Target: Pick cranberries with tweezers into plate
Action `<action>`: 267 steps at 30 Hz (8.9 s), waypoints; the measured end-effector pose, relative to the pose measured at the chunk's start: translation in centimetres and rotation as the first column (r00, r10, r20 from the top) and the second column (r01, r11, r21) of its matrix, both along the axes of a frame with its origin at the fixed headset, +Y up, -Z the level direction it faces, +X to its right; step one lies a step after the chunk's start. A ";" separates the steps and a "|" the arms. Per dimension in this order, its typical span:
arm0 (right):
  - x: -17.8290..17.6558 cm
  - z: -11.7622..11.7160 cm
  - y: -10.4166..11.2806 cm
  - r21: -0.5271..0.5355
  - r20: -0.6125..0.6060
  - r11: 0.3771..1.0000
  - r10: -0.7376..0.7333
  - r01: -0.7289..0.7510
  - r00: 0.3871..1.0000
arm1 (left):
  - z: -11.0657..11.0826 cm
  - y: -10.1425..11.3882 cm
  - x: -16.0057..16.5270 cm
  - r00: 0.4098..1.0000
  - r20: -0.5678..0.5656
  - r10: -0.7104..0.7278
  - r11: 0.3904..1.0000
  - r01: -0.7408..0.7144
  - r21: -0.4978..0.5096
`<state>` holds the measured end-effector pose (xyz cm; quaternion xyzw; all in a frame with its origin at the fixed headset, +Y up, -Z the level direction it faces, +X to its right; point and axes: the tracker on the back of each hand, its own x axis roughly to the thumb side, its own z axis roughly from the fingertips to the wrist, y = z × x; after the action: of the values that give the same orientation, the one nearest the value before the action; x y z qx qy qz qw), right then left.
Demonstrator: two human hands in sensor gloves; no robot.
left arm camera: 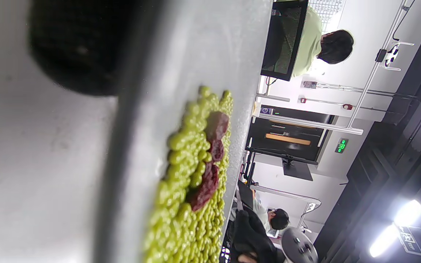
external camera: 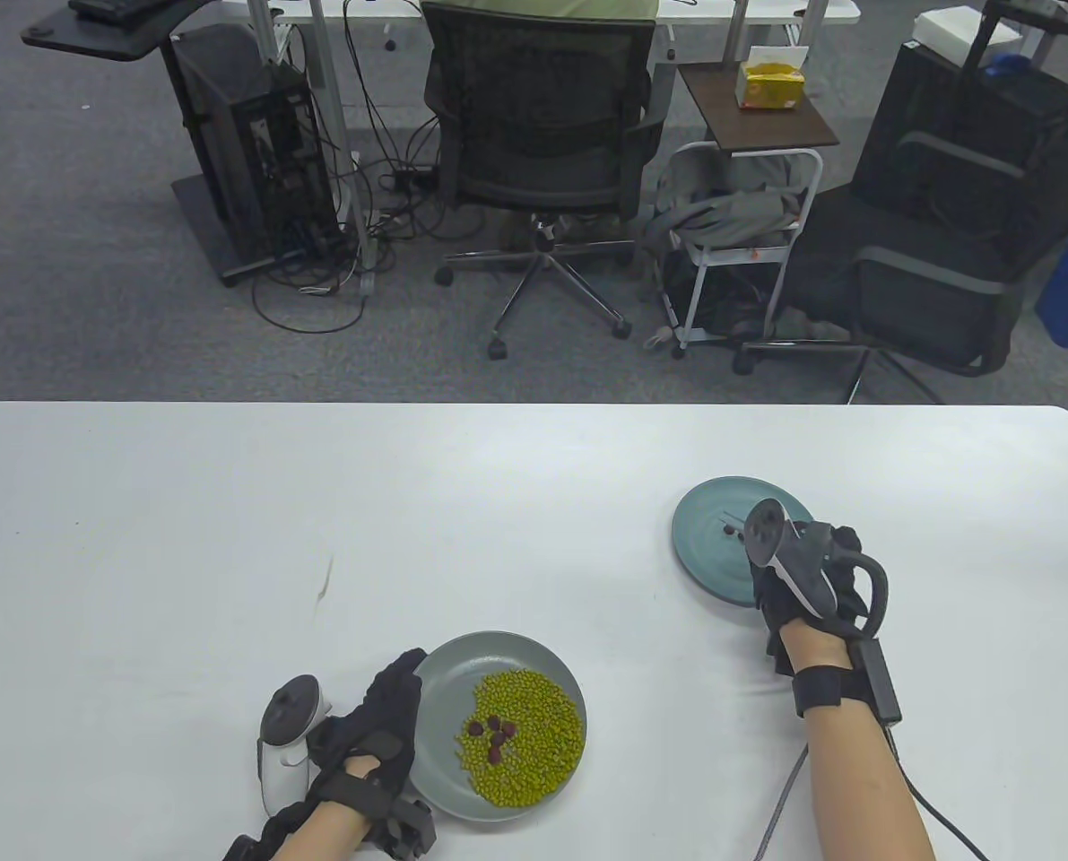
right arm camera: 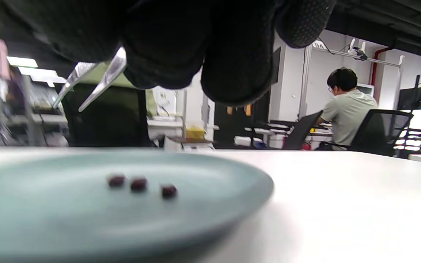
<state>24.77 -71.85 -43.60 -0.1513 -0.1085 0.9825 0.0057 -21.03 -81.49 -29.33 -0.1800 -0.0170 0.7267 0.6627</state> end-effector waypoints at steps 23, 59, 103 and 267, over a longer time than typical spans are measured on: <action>-14.3 16.4 2.7 0.252 -0.775 0.961 0.130 0.112 0.618 | 0.4 0.9 0.3 0.997 0.031 0.068 0.997 -0.069 0.024; -15.7 17.0 1.5 0.285 -0.807 0.957 0.213 0.048 0.551 | 0.5 0.8 0.6 0.999 0.041 0.029 0.999 -0.030 0.023; 6.0 0.8 -3.3 -0.066 0.194 0.997 -0.035 0.049 0.980 | 0.6 0.9 0.4 1.000 0.023 0.016 1.000 -0.016 -0.012; -4.5 7.1 2.2 -0.006 -0.344 0.934 -0.338 0.358 0.876 | 0.1 0.4 -0.8 0.994 -0.034 0.101 0.995 -0.102 -0.020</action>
<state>20.30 -69.70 -36.46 0.0035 -0.1053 0.9730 0.2054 -21.82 -81.05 -29.24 -0.1741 -0.0077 0.7625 0.6231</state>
